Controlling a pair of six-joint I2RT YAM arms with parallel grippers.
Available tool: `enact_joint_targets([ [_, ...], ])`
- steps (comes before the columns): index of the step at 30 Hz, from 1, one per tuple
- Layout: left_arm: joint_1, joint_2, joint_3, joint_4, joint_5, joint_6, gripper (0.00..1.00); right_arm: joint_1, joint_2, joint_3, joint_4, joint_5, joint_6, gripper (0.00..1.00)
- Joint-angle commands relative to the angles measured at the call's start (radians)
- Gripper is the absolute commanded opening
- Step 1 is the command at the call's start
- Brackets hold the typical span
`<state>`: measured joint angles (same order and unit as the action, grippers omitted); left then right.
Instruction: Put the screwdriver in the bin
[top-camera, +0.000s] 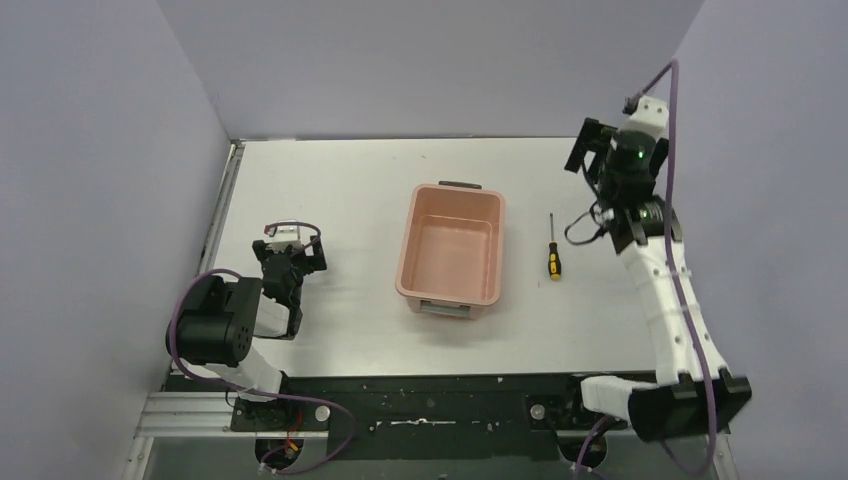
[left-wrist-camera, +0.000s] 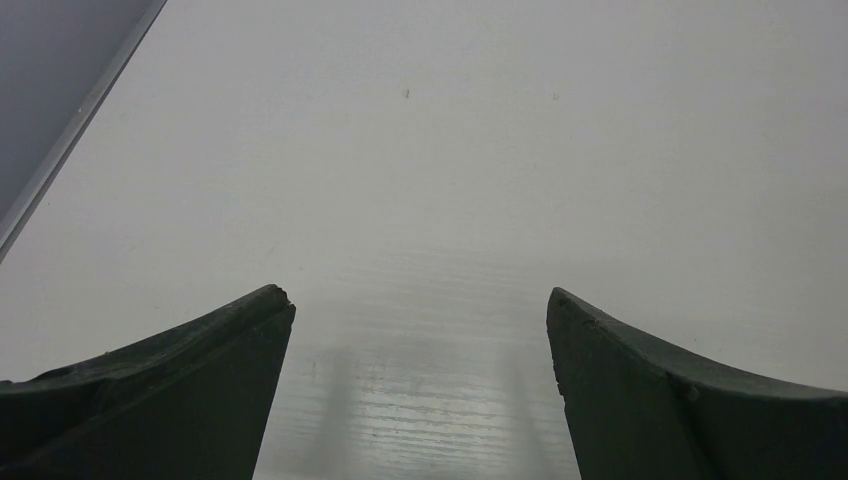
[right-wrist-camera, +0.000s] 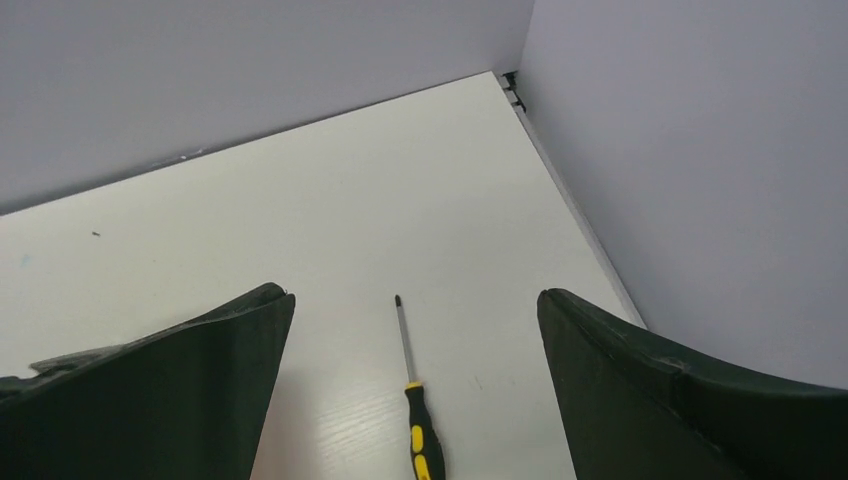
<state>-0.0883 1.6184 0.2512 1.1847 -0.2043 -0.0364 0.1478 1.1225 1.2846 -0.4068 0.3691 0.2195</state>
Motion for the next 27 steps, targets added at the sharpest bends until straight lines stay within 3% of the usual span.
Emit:
enact_joint_targets([
  [1,0.006,-0.009,0.003,0.024,0.007,0.009,0.97,-0.188,0.302,0.218,-0.283,-0.374,-0.066,0.97],
  [6,0.006,-0.008,0.002,0.024,0.008,0.008,0.97,-0.221,0.531,0.24,-0.318,-0.514,-0.102,0.91],
  [16,0.006,-0.009,0.003,0.024,0.009,0.008,0.97,-0.206,0.765,0.001,-0.173,-0.483,-0.112,0.72],
  [19,0.006,-0.009,0.003,0.024,0.008,0.008,0.97,-0.186,0.807,-0.02,-0.17,-0.432,-0.116,0.55],
  [23,0.006,-0.009,0.003,0.024,0.009,0.008,0.97,-0.175,0.825,-0.003,-0.215,-0.395,-0.112,0.07],
  [24,0.006,-0.009,0.003,0.024,0.008,0.009,0.97,-0.172,0.819,0.018,-0.238,-0.384,-0.108,0.0],
  [27,0.005,-0.009,0.003,0.023,0.009,0.009,0.97,-0.157,0.774,0.134,-0.346,-0.345,-0.103,0.0],
])
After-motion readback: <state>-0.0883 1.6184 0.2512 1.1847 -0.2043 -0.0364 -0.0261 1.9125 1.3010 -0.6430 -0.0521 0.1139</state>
